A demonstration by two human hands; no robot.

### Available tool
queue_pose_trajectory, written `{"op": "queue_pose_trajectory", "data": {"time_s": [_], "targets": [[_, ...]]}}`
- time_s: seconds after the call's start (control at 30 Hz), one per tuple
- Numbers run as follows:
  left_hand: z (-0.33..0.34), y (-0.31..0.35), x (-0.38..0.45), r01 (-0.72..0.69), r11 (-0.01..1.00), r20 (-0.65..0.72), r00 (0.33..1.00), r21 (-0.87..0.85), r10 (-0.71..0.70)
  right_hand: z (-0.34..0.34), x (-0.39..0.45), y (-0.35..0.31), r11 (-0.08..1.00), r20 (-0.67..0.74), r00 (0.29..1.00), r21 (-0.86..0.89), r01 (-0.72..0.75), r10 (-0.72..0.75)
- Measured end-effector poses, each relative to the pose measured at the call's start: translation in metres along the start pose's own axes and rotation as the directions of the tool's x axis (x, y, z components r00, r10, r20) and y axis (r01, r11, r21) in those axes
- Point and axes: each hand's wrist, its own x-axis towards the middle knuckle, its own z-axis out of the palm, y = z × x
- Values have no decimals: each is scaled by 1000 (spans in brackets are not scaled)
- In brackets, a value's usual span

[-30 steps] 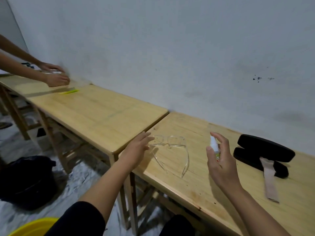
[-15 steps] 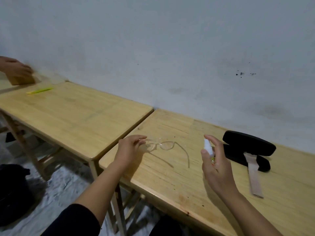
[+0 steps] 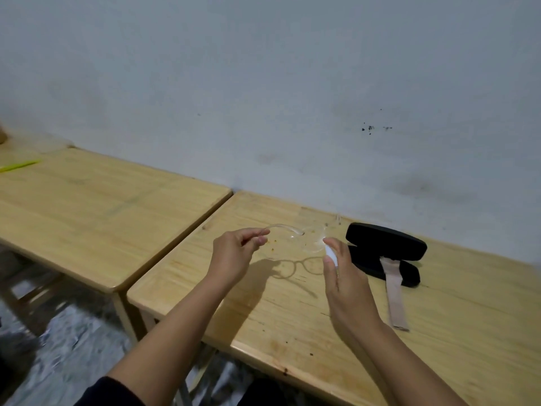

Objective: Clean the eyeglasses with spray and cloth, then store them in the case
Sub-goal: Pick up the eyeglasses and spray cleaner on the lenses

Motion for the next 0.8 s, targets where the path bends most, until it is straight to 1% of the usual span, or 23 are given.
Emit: {"op": "queue_pose_trajectory", "data": {"time_s": [0.1,0.27,0.4,0.5,0.67,0.8], "targets": [[4,5,-1,-11,1000,8,1000,-12,11,-2,7,6,998,23,999,-49,-26,27],[8,12,-3,-35,999,16,999,-5,35,-6,11,9,990,38,999,-140,-9,14],[9,16,-4,-29,1000,25,999,-7,30,-7,14,8,991,33,997,-115,-61,65],[10,18,-4,-36,999,33,999,5,36,-7,14,8,992,20,997,-102,-72,75],[13,17,-3,-22,1000,42,999,9,22,-8,16,9,994,-9,998,-91,-56,55],[18,19,-2,-19,1000,50,999,15,18,-1,13,1,992,23,999,-120,38,-35]]}}
